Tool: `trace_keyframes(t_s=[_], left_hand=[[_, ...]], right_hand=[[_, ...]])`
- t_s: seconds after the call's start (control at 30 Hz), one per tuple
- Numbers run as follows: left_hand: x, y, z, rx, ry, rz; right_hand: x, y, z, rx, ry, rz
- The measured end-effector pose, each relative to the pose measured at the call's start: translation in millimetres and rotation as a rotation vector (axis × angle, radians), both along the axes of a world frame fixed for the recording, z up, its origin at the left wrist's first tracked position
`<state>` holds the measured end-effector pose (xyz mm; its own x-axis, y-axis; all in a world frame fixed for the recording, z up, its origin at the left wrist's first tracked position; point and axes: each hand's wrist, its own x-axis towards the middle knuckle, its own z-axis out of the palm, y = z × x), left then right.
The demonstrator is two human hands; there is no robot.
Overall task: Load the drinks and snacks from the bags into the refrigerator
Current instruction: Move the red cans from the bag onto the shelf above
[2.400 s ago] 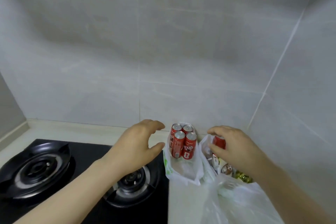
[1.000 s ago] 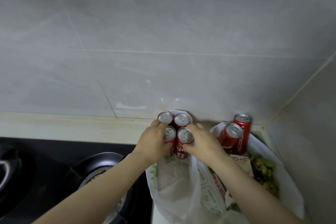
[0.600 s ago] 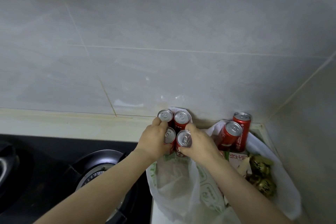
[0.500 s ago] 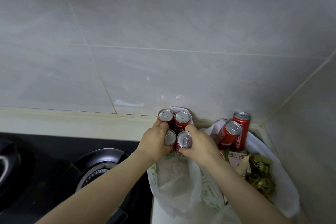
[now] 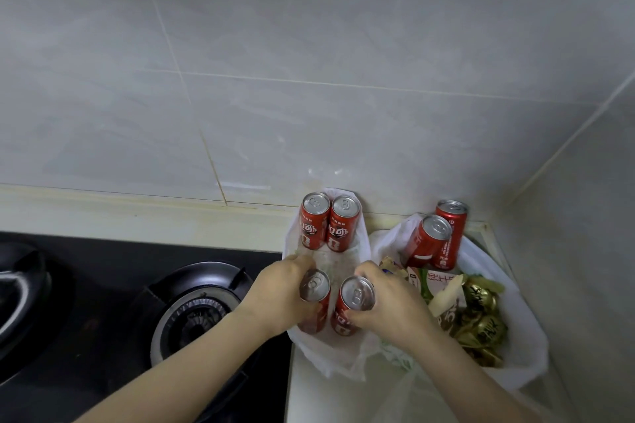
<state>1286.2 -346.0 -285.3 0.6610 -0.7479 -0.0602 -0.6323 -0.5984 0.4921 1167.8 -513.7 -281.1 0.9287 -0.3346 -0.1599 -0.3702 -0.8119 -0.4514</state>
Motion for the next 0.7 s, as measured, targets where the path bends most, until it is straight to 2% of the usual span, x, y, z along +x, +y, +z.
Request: trace_keyframes(t_s=[0.23, 0.7], left_hand=[[-9, 5, -7, -0.033, 0.064, 0.028], [-26, 11, -20, -0.191, 0.278, 0.158]], right_hand=[[-7, 6, -4, 0.022, -0.018, -0.034], [-15, 13, -28, 0.278, -0.077, -0.153]])
